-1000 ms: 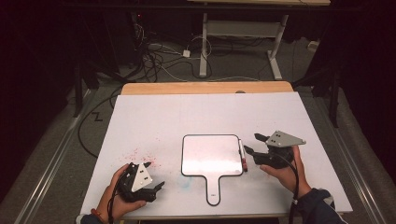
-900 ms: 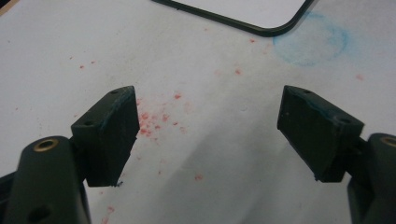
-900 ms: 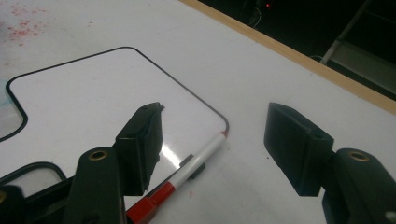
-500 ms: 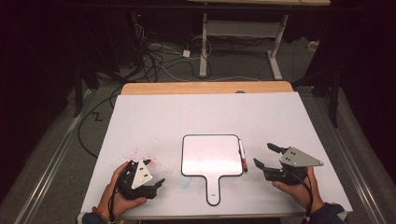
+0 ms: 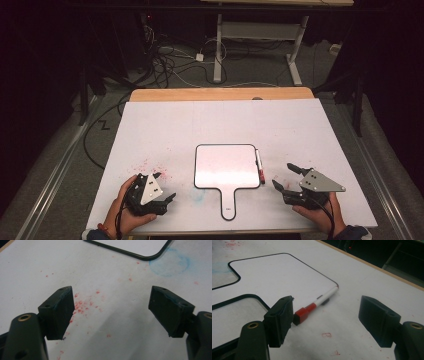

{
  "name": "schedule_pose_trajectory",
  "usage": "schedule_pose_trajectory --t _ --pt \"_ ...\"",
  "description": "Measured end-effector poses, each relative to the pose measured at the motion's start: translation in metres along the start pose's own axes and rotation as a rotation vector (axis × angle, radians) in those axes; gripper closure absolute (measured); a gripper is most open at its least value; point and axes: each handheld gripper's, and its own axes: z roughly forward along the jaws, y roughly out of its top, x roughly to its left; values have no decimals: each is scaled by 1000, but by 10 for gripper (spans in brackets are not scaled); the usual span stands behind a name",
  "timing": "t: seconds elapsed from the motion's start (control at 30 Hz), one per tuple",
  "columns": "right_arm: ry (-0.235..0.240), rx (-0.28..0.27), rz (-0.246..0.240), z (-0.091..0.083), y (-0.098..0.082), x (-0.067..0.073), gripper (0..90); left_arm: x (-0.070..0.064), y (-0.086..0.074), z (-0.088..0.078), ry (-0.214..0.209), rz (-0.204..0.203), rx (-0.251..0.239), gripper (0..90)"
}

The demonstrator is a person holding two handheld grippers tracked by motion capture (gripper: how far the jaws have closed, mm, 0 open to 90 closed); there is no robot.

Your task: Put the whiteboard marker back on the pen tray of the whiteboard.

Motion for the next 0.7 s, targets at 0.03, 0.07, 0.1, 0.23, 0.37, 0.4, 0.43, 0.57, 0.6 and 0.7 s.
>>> schedule_pose_trajectory --t 0.03,0.07,0.1,0.23,0.37,0.4,0.43,0.57,0.6,0.7 --pt "-4 2 -2 0 0 0 286 0 0 0 1 5 2 200" --pt "-3 -3 -1 -1 0 0 286 0 1 0 1 9 4 200" --pt "-1 -8 -2 -1 0 0 287 0 1 1 -1 8 3 200" --pt "-2 -9 -2 -1 1 0 286 0 1 2 -2 7 5 200" --pt "-2 -5 -9 0 0 0 287 -1 1 2 -3 11 10 199" --pt "1 -4 -9 0 0 1 288 -1 1 2 -2 13 11 200" --pt "2 -4 -10 0 0 1 288 -1 1 2 -4 13 11 200" --pt "3 -7 -13 0 1 1 287 -1 1 2 -7 13 10 199" --pt "2 -3 -14 0 1 1 286 -1 1 2 -7 13 11 199" --pt "3 -3 -17 0 1 2 286 -1 1 2 -9 13 12 199"
